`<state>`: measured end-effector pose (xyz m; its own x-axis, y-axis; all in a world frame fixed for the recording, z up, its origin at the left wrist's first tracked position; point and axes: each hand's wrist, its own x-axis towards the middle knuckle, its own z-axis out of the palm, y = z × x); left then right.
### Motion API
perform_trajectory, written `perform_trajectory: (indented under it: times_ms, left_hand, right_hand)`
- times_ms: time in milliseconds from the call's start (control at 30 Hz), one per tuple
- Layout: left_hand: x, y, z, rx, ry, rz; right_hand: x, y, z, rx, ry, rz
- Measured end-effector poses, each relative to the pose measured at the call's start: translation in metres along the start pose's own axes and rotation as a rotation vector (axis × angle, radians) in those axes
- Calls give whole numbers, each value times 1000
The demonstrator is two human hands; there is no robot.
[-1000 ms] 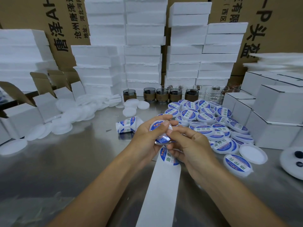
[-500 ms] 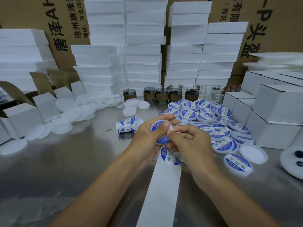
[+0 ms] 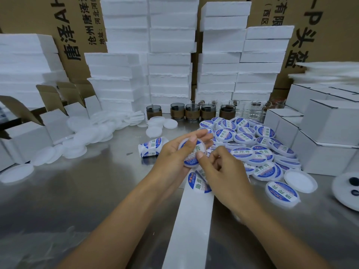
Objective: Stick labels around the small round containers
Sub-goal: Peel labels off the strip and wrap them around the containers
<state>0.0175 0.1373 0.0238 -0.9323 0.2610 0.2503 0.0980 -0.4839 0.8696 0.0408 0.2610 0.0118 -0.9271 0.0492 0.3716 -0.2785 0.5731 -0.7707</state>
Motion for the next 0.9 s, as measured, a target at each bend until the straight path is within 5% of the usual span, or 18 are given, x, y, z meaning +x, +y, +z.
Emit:
perform_trajectory:
  times_ms: [167, 333, 500, 633, 900]
  left_hand:
    - [0, 1, -1, -52, -45, -47]
    - [-1, -2, 0, 38, -8, -55]
    - [-1, -7, -4, 220, 130, -20]
    - [0, -7, -5, 213, 140, -20]
    - [0, -8, -5, 317, 103, -23]
  right_hand:
    - [6, -6, -5, 449, 0, 94]
    - [7, -9, -10, 591, 4, 109]
    - [7, -6, -8, 527, 39, 96]
    - [6, -7, -6, 437, -28, 66]
    - [8, -7, -10, 567, 113, 171]
